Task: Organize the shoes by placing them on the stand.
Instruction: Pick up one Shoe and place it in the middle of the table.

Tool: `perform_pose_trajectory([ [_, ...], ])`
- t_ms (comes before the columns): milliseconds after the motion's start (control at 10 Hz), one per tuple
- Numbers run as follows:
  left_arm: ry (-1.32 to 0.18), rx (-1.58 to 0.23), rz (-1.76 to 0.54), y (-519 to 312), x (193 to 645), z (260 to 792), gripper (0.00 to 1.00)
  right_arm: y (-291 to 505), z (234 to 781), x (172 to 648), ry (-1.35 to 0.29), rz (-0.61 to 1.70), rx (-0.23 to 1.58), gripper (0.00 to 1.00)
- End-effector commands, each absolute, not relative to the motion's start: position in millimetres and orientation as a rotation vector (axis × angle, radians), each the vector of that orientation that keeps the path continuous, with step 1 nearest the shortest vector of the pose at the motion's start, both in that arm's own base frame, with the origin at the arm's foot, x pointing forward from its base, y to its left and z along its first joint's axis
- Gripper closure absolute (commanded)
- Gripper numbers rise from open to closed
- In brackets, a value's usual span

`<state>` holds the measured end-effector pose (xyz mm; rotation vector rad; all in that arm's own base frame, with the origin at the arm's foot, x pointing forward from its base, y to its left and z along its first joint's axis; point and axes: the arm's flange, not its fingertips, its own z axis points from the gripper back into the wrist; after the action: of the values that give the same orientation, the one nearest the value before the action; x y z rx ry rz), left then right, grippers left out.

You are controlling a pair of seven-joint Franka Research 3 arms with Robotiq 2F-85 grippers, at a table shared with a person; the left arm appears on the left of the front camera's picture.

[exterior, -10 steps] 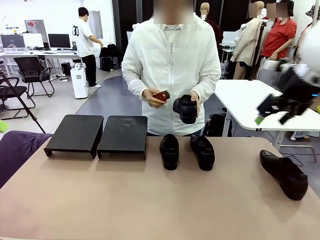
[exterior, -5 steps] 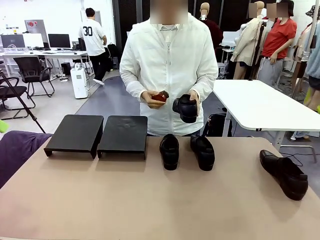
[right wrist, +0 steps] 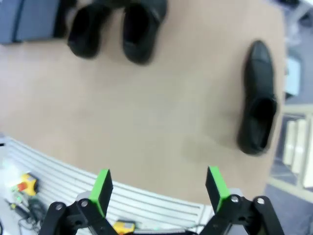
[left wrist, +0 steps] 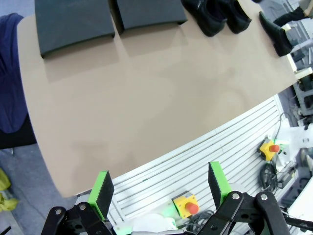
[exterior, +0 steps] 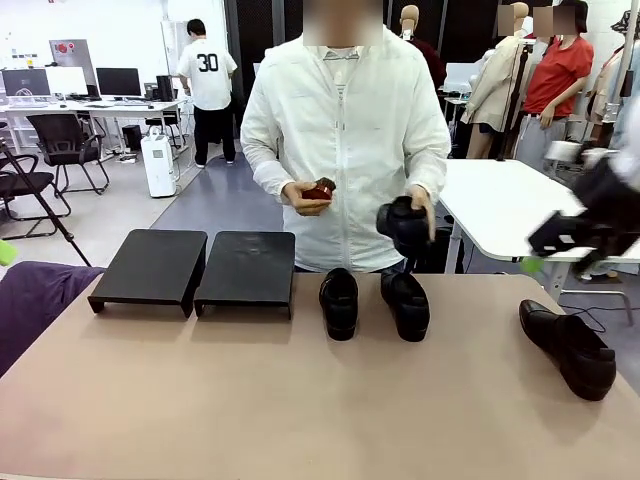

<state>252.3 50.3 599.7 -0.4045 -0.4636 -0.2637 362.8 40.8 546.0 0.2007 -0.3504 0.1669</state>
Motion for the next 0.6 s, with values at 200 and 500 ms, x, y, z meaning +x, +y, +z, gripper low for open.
perform_pose_trajectory([
  [200,-0.464,-0.417,-0.273,52,252,600,0.00,37,545,387,-0.387,0.109,0.199,0.00],
  [500,-0.464,-0.417,-0.273,52,252,600,0.00,-126,590,305,-0.376,-0.037,0.219,0.00],
])
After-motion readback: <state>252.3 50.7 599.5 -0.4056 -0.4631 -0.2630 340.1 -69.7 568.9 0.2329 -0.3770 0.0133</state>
